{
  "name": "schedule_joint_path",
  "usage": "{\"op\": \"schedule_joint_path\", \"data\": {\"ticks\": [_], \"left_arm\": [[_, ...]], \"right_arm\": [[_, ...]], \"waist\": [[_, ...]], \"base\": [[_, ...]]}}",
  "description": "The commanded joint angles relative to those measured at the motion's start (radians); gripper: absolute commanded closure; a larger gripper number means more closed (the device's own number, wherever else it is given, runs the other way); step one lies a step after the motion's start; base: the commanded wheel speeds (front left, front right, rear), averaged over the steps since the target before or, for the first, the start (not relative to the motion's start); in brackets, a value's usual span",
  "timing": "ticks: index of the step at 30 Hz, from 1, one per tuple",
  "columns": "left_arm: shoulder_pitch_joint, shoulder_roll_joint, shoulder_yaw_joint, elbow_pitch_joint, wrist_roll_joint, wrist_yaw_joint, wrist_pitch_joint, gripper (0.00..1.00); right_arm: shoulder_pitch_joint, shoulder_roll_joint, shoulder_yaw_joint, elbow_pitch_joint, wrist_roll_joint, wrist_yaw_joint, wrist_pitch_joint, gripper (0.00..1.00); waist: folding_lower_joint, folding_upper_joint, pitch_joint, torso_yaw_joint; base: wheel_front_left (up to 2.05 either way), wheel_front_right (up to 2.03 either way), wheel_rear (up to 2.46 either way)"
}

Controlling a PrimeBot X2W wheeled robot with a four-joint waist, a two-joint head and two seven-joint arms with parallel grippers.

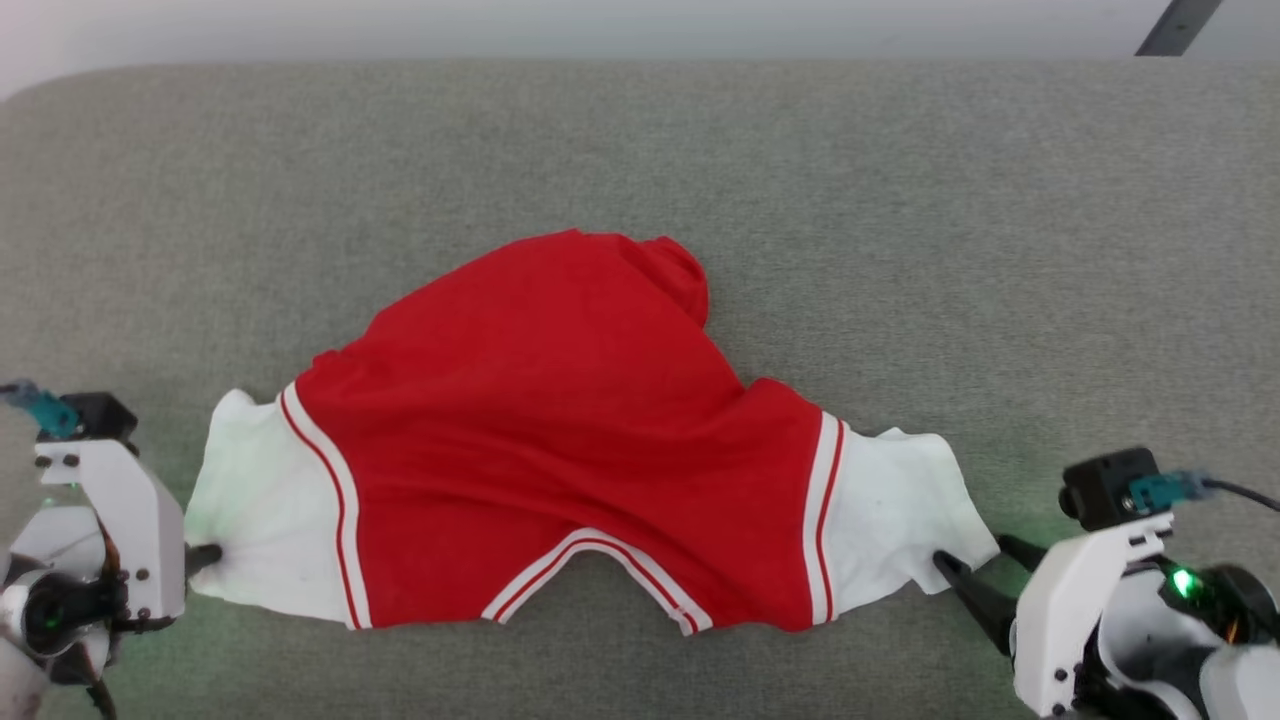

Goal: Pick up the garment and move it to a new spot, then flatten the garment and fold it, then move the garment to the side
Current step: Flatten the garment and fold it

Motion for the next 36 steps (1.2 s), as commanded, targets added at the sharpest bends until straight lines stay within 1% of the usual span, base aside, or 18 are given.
{"op": "schedule_joint_path", "data": {"ticks": [1,2,4,5,7,10,16,21,25,28,31,32,36], "left_arm": [[-0.003,-0.043,-0.016,0.007,0.009,-0.004,-0.020,1.00],[-0.008,-0.046,-0.018,0.008,0.011,-0.005,-0.023,1.00],[-0.019,-0.050,-0.023,0.011,0.015,-0.011,-0.027,1.00],[-0.025,-0.051,-0.024,0.010,0.015,-0.010,-0.030,1.00],[-0.038,-0.052,-0.027,0.008,0.018,-0.013,-0.032,1.00],[-0.061,-0.046,-0.027,-0.003,0.020,-0.018,-0.037,1.00],[-0.121,-0.011,-0.021,-0.060,0.036,-0.020,-0.023,1.00],[-0.200,-0.003,-0.002,-0.145,0.038,-0.008,-0.009,1.00],[-0.282,-0.009,0.011,-0.207,0.047,-0.002,-0.001,1.00],[-0.362,-0.011,0.014,-0.236,0.071,-0.001,0.003,1.00],[-0.444,-0.026,0.022,-0.237,0.094,0.000,-0.016,1.00],[-0.444,-0.026,0.022,-0.237,0.094,0.000,-0.016,1.00],[-0.552,-0.051,0.025,-0.217,0.134,-0.008,-0.059,1.00]], "right_arm": [[-0.020,-0.009,0.011,0.014,-0.008,-0.001,0.002,0.79],[-0.031,-0.006,0.013,0.028,-0.006,-0.001,-0.003,1.00],[-0.054,-0.019,0.024,0.056,-0.021,-0.001,0.002,1.00],[-0.067,-0.010,0.020,0.068,-0.011,-0.001,-0.003,1.00],[-0.090,-0.022,0.016,0.088,-0.022,-0.001,0.000,1.00],[-0.126,-0.025,0.010,0.096,-0.006,-0.001,0.005,1.00],[-0.199,-0.013,-0.038,0.073,0.052,-0.001,0.016,1.00],[-0.298,-0.002,-0.087,0.039,0.086,-0.001,0.009,1.00],[-0.409,0.021,-0.125,0.046,0.098,-0.001,-0.014,1.00],[-0.504,0.024,-0.123,0.064,0.079,-0.001,-0.031,1.00],[-0.594,0.034,-0.107,0.093,0.078,-0.001,-0.058,1.00],[-0.594,0.034,-0.107,0.093,0.078,-0.001,-0.058,1.00],[-0.719,0.042,-0.098,0.154,0.085,-0.001,-0.116,1.00]], "waist": [[0.0000,-0.0001,0.008,0.008],[0.0000,-0.0001,0.010,0.011],[0.0000,-0.0001,0.012,0.016],[0.0000,-0.0001,0.013,0.018],[0.0000,-0.0001,0.011,0.024],[0.0000,-0.0001,0.003,0.029],[0.0000,-0.0001,-0.031,0.035],[0.0000,-0.0001,-0.076,0.036],[0.0000,-0.0001,-0.119,0.037],[0.0000,-0.0001,-0.149,0.036],[0.0000,-0.0001,-0.175,0.033],[0.0000,-0.0001,-0.175,0.033],[0.0000,-0.0001,-0.195,0.031]], "base": [[0.00,0.00,0.00],[0.00,0.00,0.00],[0.00,0.00,0.00],[0.00,0.00,0.00],[0.00,0.00,0.00],[0.00,0.00,0.00],[0.00,0.00,0.00],[0.00,0.00,0.00],[0.00,0.00,0.00],[0.00,0.00,0.00],[0.00,0.00,0.00],[0.00,0.00,0.00],[0.00,0.00,0.00]]}}
